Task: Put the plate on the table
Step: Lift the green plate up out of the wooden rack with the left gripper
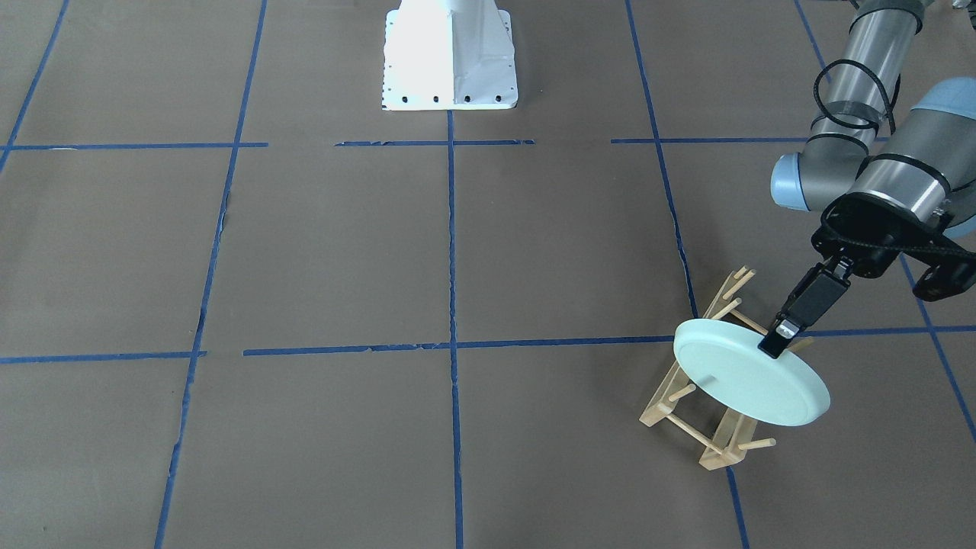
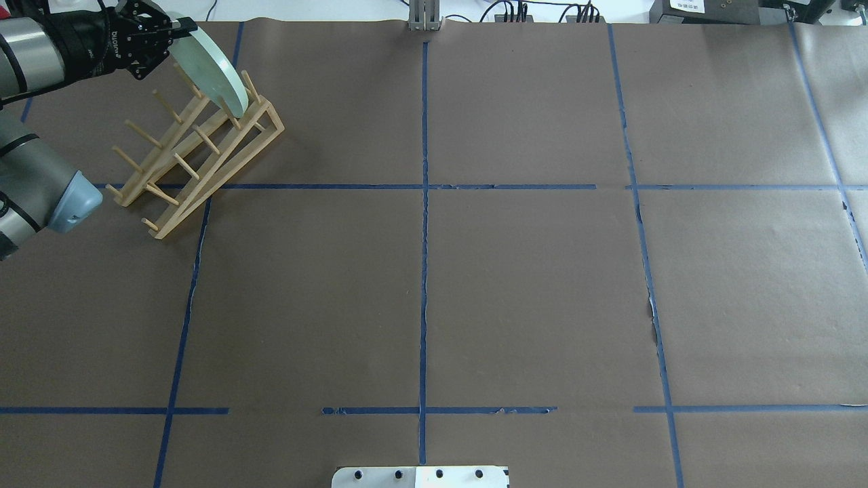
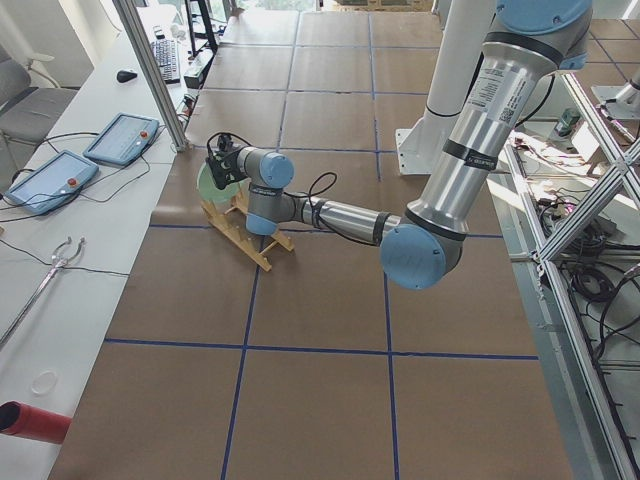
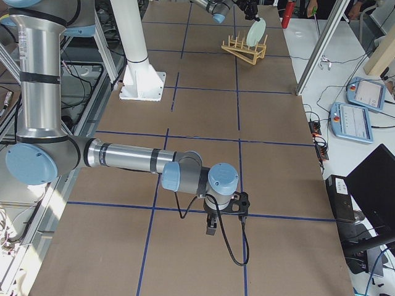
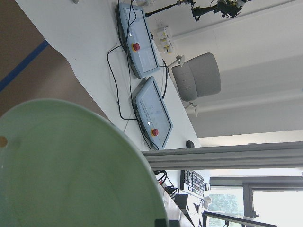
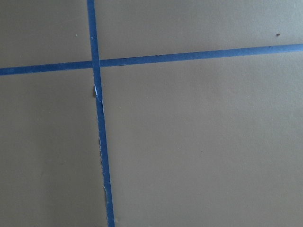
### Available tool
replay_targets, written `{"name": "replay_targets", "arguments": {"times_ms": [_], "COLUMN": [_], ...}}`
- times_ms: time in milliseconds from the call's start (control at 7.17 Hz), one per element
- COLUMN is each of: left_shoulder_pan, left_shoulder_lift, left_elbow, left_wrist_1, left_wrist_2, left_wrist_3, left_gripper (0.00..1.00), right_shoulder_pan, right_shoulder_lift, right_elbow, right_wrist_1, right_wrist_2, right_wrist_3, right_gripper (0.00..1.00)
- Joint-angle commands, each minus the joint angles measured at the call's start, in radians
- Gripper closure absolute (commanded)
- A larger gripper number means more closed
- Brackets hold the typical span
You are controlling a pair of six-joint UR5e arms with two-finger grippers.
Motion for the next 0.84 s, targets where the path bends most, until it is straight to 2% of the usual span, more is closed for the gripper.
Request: {"name": "replay_targets", "arguments": {"times_ms": [0, 140, 419, 558, 698], "left_shoulder_pan": [-0.005, -0.006, -0.046, -0.074, -0.094], "left_shoulder_lift": [0.004, 0.012, 0.012, 0.01, 0.01], "left_elbow": [0.0, 0.0, 0.0, -0.017, -0.05], "left_wrist_1": [-0.096, -0.143, -0.151, -0.148, -0.134], "left_wrist_2": [0.036, 0.064, 0.063, 0.049, -0.007], "left_wrist_3": [-0.126, -0.181, -0.223, -0.232, -0.223], "left_gripper": [1.0, 1.0, 1.0, 1.0, 1.0], "right_shoulder_pan": [0.0, 0.0, 0.0, 0.0, 0.0], "right_shoulder_lift": [0.0, 0.0, 0.0, 0.0, 0.0], "right_elbow": [0.0, 0.0, 0.0, 0.0, 0.0], "right_wrist_1": [0.0, 0.0, 0.0, 0.0, 0.0], "right_wrist_2": [0.0, 0.0, 0.0, 0.0, 0.0], "right_wrist_3": [0.0, 0.0, 0.0, 0.0, 0.0], "right_gripper": [0.0, 0.0, 0.0, 0.0, 0.0]}}
